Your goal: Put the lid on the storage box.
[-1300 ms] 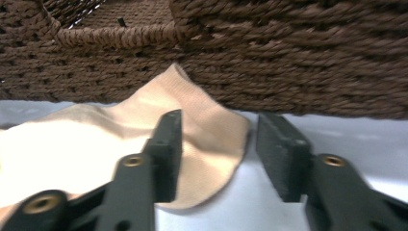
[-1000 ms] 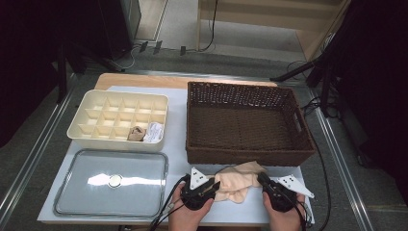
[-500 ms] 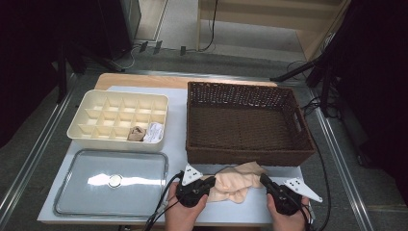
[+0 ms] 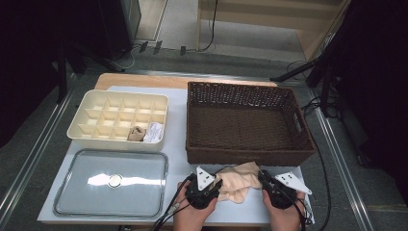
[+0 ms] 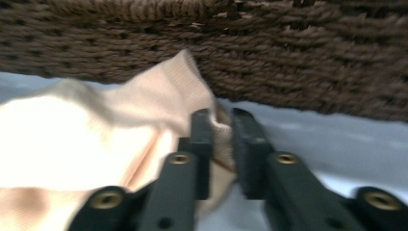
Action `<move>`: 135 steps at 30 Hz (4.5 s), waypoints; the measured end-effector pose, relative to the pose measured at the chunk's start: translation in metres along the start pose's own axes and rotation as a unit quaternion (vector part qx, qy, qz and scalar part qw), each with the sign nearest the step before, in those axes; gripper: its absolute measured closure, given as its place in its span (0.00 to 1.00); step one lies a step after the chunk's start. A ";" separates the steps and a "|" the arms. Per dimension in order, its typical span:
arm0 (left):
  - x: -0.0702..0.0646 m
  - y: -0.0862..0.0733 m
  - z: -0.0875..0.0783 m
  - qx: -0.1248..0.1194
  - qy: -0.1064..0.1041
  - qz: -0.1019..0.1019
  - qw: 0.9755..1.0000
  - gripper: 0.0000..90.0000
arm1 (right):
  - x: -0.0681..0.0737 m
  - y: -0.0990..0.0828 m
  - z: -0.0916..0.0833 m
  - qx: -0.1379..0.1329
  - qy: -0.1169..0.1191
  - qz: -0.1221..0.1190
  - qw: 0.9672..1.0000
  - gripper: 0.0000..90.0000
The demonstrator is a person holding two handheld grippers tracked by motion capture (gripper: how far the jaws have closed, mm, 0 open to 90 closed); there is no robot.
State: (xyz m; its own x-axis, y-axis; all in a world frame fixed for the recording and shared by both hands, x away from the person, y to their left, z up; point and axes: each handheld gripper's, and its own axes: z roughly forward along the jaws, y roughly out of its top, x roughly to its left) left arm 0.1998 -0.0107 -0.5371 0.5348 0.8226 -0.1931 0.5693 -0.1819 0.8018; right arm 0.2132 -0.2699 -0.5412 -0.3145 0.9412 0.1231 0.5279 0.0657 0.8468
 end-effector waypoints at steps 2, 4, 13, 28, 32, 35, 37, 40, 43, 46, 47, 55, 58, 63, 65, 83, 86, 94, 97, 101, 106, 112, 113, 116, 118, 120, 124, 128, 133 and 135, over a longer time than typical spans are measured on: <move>0.001 0.001 -0.001 0.001 -0.005 0.004 1.000 0.93 | -0.001 0.000 -0.004 -0.004 0.013 0.008 1.000 0.96; 0.002 0.002 -0.004 -0.006 -0.008 0.008 1.000 0.99 | 0.000 0.001 -0.008 -0.014 0.023 0.017 0.999 0.96; 0.013 0.009 -0.026 -0.030 -0.030 0.007 0.999 1.00 | 0.003 0.009 -0.027 -0.049 0.052 0.040 0.997 0.96; 0.050 -0.006 -0.077 -0.034 -0.024 0.008 0.999 1.00 | 0.037 0.010 -0.038 -0.020 0.127 0.038 0.991 0.96; 0.056 -0.016 -0.074 -0.024 -0.021 0.002 0.999 1.00 | 0.042 0.004 -0.027 -0.003 0.136 0.040 0.990 0.96; 0.059 -0.017 -0.071 -0.021 -0.018 0.006 1.000 1.00 | 0.041 0.000 -0.020 0.005 0.131 0.039 0.991 0.96; 0.059 -0.017 -0.069 -0.016 -0.011 0.014 1.000 1.00 | 0.038 -0.003 -0.017 0.009 0.122 0.042 0.992 0.96; 0.055 -0.021 -0.062 0.000 0.010 0.056 0.998 0.99 | 0.036 -0.006 -0.011 0.022 0.112 0.029 0.993 0.88; 0.057 -0.024 -0.063 -0.019 0.013 0.027 0.999 0.81 | 0.036 -0.008 -0.013 0.006 0.084 0.022 0.996 0.73; 0.062 -0.024 -0.062 -0.017 0.006 -0.025 1.000 0.65 | 0.035 -0.009 -0.014 -0.005 0.060 0.029 0.998 0.62; 0.062 -0.024 -0.062 -0.015 0.003 -0.030 0.999 0.63 | 0.035 -0.011 -0.011 0.011 0.067 0.037 0.997 0.61; 0.059 -0.026 -0.056 0.013 -0.032 -0.048 0.998 0.95 | 0.046 -0.012 -0.010 0.032 0.099 0.038 0.994 0.90; 0.063 -0.025 -0.060 0.025 -0.044 -0.054 0.997 0.97 | 0.038 -0.006 -0.017 0.019 0.116 0.072 0.990 0.92; 0.065 -0.026 -0.058 0.028 -0.039 -0.046 0.998 0.98 | 0.026 -0.004 -0.022 0.026 0.115 0.074 0.990 0.93; 0.062 -0.025 -0.058 0.021 -0.049 -0.041 0.998 0.95 | 0.028 -0.006 -0.020 0.030 0.118 0.080 0.989 0.92; 0.062 -0.022 -0.062 -0.005 -0.074 -0.056 0.996 0.92 | 0.087 0.023 -0.037 -0.028 0.179 0.027 0.983 0.91; 0.062 -0.022 -0.062 -0.002 -0.079 -0.064 0.995 0.80 | 0.104 0.023 -0.030 -0.027 0.188 0.011 0.982 0.91; 0.074 -0.023 -0.082 -0.028 -0.072 -0.066 0.995 0.75 | 0.137 0.017 -0.010 -0.018 0.193 -0.026 0.981 0.90; 0.080 -0.025 -0.085 -0.031 -0.066 -0.072 0.995 0.76 | 0.144 0.014 -0.003 -0.019 0.207 -0.035 0.978 0.80; 0.084 -0.026 -0.087 -0.034 -0.065 -0.078 0.994 0.76 | 0.144 0.015 -0.005 -0.048 0.220 -0.036 0.974 0.61; 0.080 -0.025 -0.088 -0.040 -0.080 -0.079 0.993 0.74 | 0.121 0.011 -0.017 -0.053 0.186 -0.022 0.981 0.61; 0.066 -0.020 -0.079 -0.047 -0.086 -0.091 0.991 0.58 | 0.094 -0.013 -0.021 -0.011 0.144 0.023 0.989 0.63; 0.064 -0.018 -0.076 -0.051 -0.084 -0.099 0.990 0.55 | 0.094 -0.015 -0.020 -0.008 0.145 0.030 0.989 0.62; 0.055 -0.015 -0.069 -0.046 -0.072 -0.090 0.992 0.44 | 0.100 -0.018 -0.016 0.004 0.139 0.030 0.990 0.60; 0.052 -0.017 -0.063 -0.030 -0.056 -0.083 0.994 0.43 | 0.106 -0.021 -0.014 0.009 0.130 0.024 0.991 0.60; 0.051 -0.020 -0.057 -0.009 -0.047 -0.073 0.996 0.47 | 0.110 -0.025 -0.011 0.010 0.114 0.014 0.993 0.59; 0.053 -0.024 -0.056 0.015 -0.049 -0.060 0.997 0.71 | 0.113 -0.026 -0.009 0.016 0.117 0.024 0.993 0.67; 0.052 -0.024 -0.056 0.016 -0.060 -0.064 0.996 0.83 | 0.120 -0.027 -0.007 0.031 0.138 0.020 0.990 0.83; 0.046 -0.023 -0.057 0.010 -0.074 -0.066 0.995 0.86 | 0.112 -0.021 -0.013 0.027 0.133 0.014 0.991 0.94; 0.043 -0.025 -0.052 0.018 -0.071 -0.058 0.996 0.86 | 0.105 -0.018 -0.015 0.028 0.128 0.013 0.991 0.94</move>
State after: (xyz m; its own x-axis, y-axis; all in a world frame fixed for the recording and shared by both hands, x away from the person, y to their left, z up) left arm 0.1755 0.0575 -0.5360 0.5458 0.7553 -0.3629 0.6528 -0.1117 0.7493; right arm 0.1586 -0.1776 -0.5360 -0.4867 0.8279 0.2787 0.5788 0.0667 0.8128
